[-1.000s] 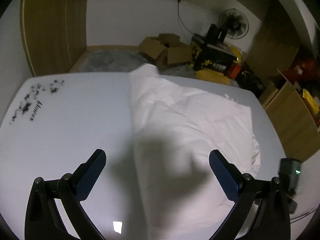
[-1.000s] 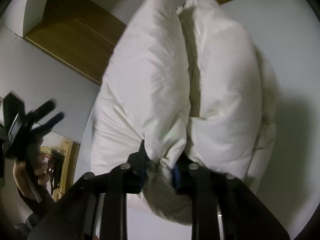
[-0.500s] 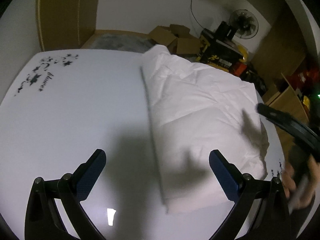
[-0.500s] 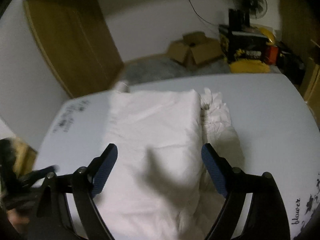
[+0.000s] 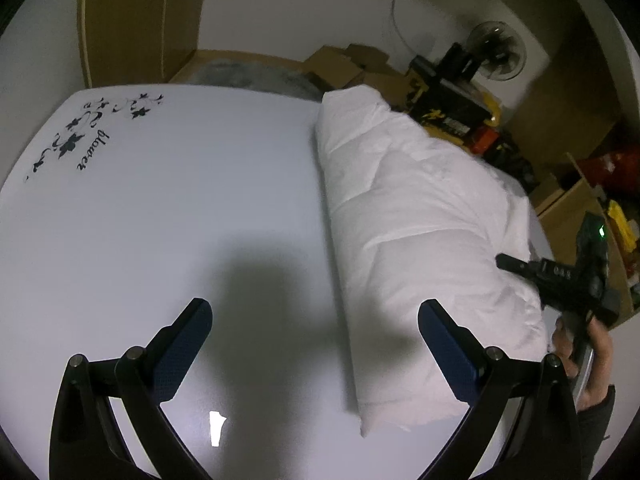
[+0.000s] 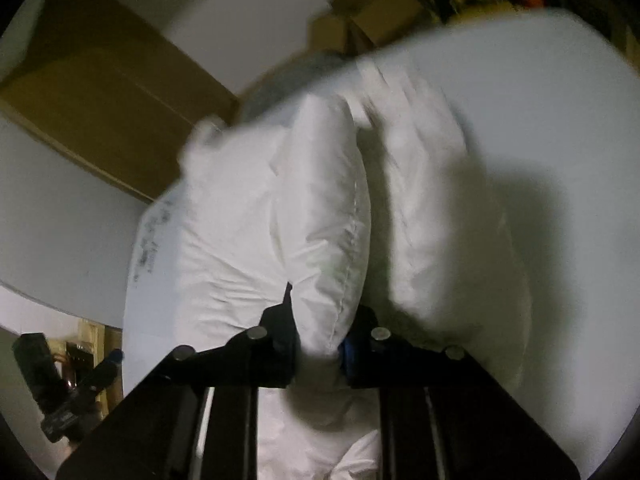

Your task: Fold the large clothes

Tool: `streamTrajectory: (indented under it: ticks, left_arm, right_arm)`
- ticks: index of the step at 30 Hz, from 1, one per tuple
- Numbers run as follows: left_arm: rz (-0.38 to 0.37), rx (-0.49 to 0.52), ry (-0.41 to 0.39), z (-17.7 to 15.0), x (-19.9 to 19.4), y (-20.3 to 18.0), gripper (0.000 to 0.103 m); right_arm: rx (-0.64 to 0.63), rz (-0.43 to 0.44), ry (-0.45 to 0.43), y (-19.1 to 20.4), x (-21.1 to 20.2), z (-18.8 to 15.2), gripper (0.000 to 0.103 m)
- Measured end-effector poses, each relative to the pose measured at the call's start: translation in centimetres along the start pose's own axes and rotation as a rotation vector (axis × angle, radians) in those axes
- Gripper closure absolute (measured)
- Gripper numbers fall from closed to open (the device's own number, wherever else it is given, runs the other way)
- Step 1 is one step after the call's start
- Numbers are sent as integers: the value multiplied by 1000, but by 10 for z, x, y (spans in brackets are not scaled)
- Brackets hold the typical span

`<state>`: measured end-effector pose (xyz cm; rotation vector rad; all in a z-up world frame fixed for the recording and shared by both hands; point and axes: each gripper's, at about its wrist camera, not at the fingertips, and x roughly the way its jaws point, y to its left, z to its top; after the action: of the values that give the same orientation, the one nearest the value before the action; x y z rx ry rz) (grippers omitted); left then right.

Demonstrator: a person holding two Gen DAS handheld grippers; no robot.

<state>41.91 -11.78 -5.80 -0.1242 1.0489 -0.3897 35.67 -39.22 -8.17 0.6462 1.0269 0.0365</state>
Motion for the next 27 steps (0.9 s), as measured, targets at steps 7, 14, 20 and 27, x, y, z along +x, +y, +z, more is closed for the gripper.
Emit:
streamTrajectory:
  ticks: [7, 14, 20, 27]
  left_arm:
    - [73, 28, -121, 58, -21, -25, 0]
    - [221, 135, -223, 121, 17, -87, 0]
    - [245, 99, -69, 126, 116, -78, 0]
    - [186, 112, -14, 106, 176, -68, 0]
  right_arm:
    - [-195, -3, -412, 54, -97, -49, 29]
    - [-355, -176, -489, 106, -77, -32, 24]
    - [-449, -387, -282, 102, 18, 5, 16]
    - [-396, -358, -289, 42, 43, -4, 12]
